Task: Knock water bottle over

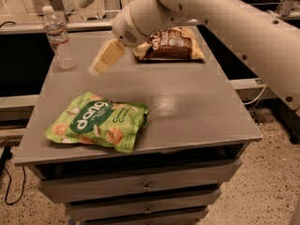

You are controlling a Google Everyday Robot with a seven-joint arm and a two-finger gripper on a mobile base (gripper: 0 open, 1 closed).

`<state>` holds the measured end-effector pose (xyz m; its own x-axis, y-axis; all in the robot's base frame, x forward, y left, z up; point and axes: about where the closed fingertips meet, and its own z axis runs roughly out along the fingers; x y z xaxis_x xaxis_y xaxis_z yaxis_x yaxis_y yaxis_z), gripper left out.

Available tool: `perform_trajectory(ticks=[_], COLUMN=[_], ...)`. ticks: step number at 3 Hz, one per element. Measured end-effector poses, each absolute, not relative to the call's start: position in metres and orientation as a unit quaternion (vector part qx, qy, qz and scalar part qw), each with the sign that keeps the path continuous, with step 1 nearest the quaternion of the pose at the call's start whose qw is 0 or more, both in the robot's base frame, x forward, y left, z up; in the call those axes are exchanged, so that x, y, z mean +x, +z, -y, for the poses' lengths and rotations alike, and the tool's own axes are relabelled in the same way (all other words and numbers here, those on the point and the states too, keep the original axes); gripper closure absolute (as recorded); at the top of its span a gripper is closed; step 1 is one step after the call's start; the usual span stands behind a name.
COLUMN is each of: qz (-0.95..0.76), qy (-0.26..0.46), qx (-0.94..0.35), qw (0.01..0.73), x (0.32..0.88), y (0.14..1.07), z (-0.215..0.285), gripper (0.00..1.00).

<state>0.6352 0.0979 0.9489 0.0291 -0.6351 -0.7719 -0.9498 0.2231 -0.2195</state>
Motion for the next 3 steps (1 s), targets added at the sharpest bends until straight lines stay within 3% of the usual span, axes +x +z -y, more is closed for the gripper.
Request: perform_trajectory(ticks=[3], qz=[-0.665], qy=[0.212], qx=[-0.566], qw=[0.439], x=[0.657], y=[0.944], z=[-0.125], gripper=[0.00])
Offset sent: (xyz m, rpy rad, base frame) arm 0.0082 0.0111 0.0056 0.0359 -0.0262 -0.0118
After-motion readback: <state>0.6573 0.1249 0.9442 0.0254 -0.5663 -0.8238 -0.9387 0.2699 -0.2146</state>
